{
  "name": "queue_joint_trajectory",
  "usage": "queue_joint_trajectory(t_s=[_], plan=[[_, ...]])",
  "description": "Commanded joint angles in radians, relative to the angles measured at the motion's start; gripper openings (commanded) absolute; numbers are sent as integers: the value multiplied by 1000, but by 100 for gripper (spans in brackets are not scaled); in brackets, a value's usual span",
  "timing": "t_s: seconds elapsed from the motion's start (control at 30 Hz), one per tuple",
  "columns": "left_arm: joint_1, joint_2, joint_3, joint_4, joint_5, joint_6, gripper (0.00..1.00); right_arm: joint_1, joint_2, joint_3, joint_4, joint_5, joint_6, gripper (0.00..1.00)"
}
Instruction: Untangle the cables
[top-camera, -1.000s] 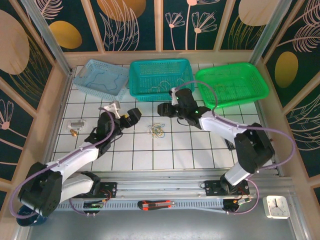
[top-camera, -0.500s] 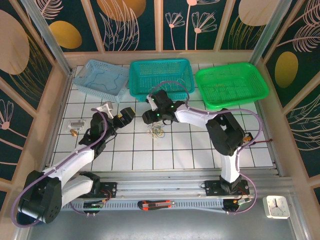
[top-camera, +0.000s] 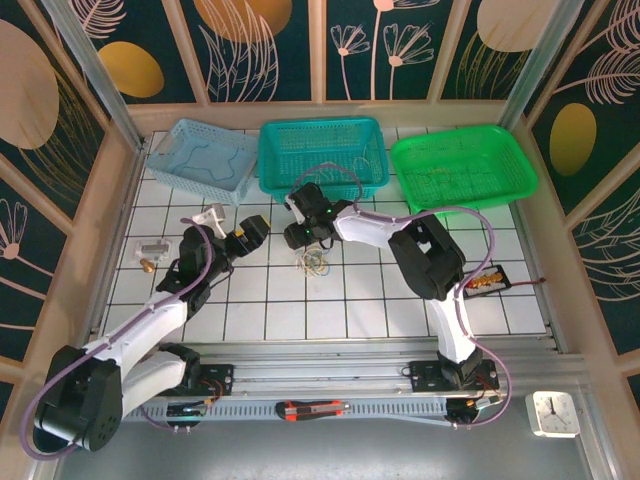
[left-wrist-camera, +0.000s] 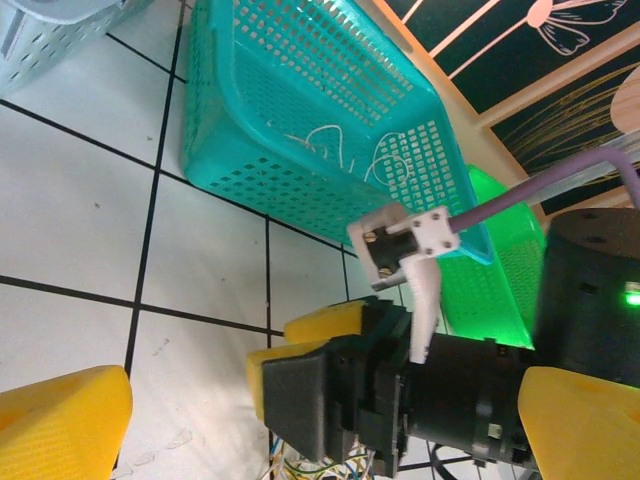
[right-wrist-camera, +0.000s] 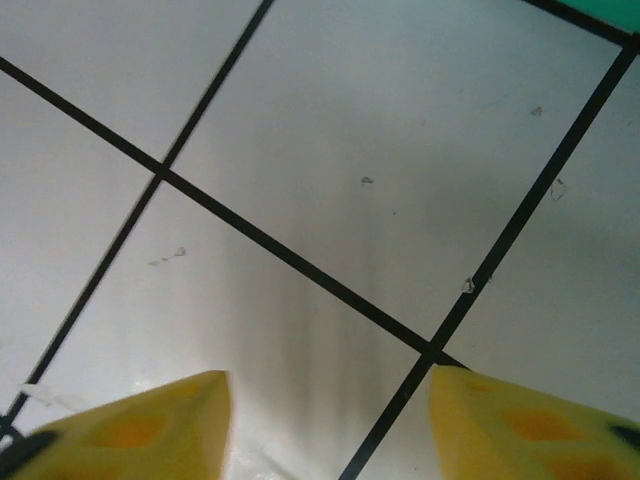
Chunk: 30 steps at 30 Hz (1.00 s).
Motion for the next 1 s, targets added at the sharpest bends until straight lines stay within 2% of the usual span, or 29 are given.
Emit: queue_joint_trajectory(t_s=[0.0, 0.1, 0.13, 0.47, 0.63, 0.97], plan=[[9, -18, -6, 9, 26, -13, 99, 9, 20, 47, -29, 23, -11, 36], [10, -28, -4, -2, 36, 6, 99, 9, -4, 49, -31, 23, -13, 6], [9, -32, -3, -9, 36, 16, 99, 7, -18, 46, -30, 23, -14, 0], [9, -41, -34, -1, 142, 191, 99, -32, -322, -100, 84, -77, 137, 0], [-5, 5, -51, 88, 207, 191, 99, -47, -429, -170, 141, -111, 216, 0], [-191, 185, -3, 193, 114, 293, 99, -67, -556, -253, 221, -153, 321, 0]])
